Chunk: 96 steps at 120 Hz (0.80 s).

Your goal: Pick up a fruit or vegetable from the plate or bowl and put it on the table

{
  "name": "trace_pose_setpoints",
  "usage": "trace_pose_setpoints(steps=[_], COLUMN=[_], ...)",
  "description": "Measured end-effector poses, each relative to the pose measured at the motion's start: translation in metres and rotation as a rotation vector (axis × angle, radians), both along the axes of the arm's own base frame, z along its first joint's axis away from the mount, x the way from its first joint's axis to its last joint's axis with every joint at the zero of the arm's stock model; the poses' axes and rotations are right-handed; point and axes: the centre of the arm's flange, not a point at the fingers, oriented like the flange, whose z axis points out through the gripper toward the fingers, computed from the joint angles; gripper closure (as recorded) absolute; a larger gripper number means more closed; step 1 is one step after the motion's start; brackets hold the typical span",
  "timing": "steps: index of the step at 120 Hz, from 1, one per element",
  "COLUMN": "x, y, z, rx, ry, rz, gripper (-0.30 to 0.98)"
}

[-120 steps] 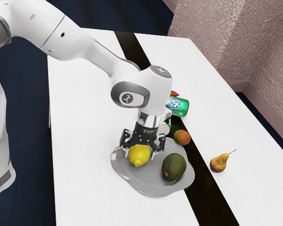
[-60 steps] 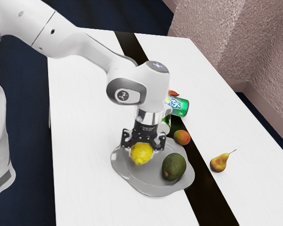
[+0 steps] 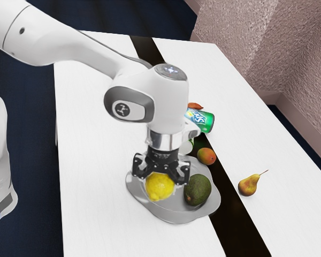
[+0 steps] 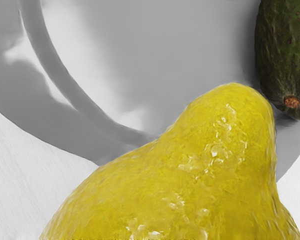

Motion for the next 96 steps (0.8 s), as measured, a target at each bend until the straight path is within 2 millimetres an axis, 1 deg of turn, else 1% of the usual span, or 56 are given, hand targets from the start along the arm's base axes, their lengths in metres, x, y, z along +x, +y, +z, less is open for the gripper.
trace_pose_setpoints(steps=[14, 33, 53, 67, 71, 76, 96], x=[0.007, 0.002, -0.003, -0.007, -0.008, -0.008, -0.008], y=[-0.029, -0.054, -0.063, -0.072, -0.074, -0.075, -0.076], z=[0.001, -0.002, -0.002, 0.002, 0.004, 0.004, 0.008], rx=[-0.022, -0.025, -0.021, -0.024, -0.025, -0.025, -0.026], ry=[0.014, 0.022, 0.019, 0.009, 0.007, 0.005, 0.002], rz=[-0.060, -0.124, -0.149, -0.171, -0.176, -0.179, -0.187], gripper=[0.24, 0.25, 0.24, 0.24, 0.17, 0.13, 0.04])
